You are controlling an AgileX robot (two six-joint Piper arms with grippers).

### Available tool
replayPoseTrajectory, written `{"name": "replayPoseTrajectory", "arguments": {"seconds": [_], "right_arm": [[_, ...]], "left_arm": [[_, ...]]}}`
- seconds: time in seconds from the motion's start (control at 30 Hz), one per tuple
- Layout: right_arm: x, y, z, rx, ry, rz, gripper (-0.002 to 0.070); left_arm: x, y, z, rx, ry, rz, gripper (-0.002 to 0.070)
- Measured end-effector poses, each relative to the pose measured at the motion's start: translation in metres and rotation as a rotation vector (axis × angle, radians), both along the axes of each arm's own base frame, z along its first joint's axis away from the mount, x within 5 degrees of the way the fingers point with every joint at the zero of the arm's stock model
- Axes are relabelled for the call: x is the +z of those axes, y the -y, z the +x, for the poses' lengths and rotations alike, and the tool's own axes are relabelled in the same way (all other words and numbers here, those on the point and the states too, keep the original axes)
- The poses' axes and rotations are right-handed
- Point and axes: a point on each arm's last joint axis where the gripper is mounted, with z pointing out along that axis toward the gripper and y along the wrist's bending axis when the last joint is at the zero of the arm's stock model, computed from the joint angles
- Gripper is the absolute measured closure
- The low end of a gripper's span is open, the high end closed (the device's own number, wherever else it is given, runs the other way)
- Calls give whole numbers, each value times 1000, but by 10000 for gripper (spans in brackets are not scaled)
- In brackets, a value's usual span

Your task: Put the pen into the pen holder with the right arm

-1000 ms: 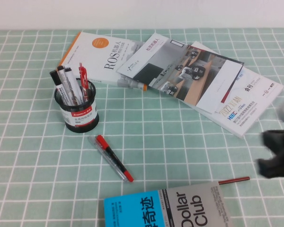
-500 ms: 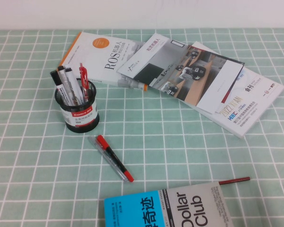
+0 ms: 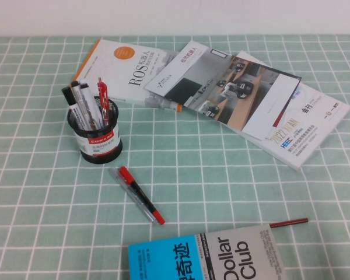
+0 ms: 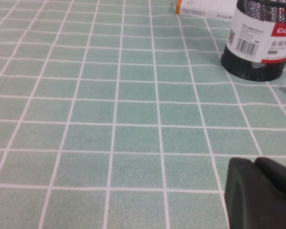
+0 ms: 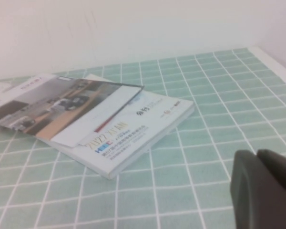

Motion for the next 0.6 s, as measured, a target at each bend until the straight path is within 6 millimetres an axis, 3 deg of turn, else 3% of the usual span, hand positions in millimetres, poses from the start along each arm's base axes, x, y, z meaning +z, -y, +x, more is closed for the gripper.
{"name": "replayPoseTrajectory", "arguments": {"seconds": [0.27, 0.6], "right_arm": [[0, -3, 1, 30, 22, -7, 695], [-22, -12, 0, 137, -120, -113, 695]], "left_arm": [[0, 0, 0, 0, 0, 0, 681], [0, 0, 0, 0, 0, 0, 681]]}}
